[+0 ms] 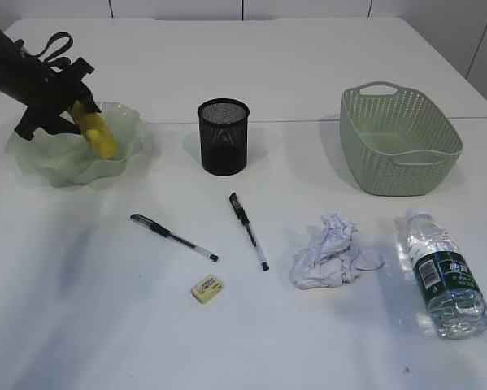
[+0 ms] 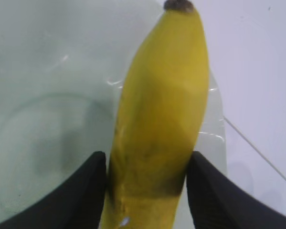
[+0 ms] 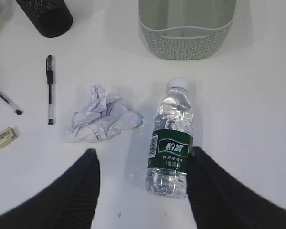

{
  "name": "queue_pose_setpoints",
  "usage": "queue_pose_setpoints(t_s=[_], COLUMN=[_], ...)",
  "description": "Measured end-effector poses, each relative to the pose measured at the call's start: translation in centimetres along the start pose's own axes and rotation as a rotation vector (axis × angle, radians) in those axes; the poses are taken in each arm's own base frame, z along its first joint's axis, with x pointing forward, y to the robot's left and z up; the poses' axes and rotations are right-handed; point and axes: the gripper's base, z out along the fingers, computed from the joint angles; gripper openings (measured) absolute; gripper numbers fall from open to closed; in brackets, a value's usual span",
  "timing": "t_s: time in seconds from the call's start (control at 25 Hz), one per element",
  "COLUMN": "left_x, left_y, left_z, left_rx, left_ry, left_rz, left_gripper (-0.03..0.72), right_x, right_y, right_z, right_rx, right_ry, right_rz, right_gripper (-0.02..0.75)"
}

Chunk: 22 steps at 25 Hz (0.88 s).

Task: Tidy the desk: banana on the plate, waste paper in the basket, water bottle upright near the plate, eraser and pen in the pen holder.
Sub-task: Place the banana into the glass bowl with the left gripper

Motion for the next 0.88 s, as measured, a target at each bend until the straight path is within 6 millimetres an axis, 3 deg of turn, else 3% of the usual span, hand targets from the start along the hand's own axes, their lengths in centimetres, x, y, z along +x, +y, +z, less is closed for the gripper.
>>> queue_pose_setpoints(t_s=[0.52, 0.88], left_x=[-0.1, -0.9], left_y=[-0.3, -3.0], left_z=[-0.4, -5.0], left_rx=[0.007, -0.055], left_ry=[-0.004, 0.067], left_rz=[0.043, 0.293], left_gripper=[0.445, 0.445], right_x=[0.0, 0.1], right_y=[0.0, 0.0], right_z=[0.0, 0.0], right_rx=[0.0, 0.0], right_ry=[0.0, 0.006], right_rz=[0.0, 0.0], right_gripper=[0.431, 0.431])
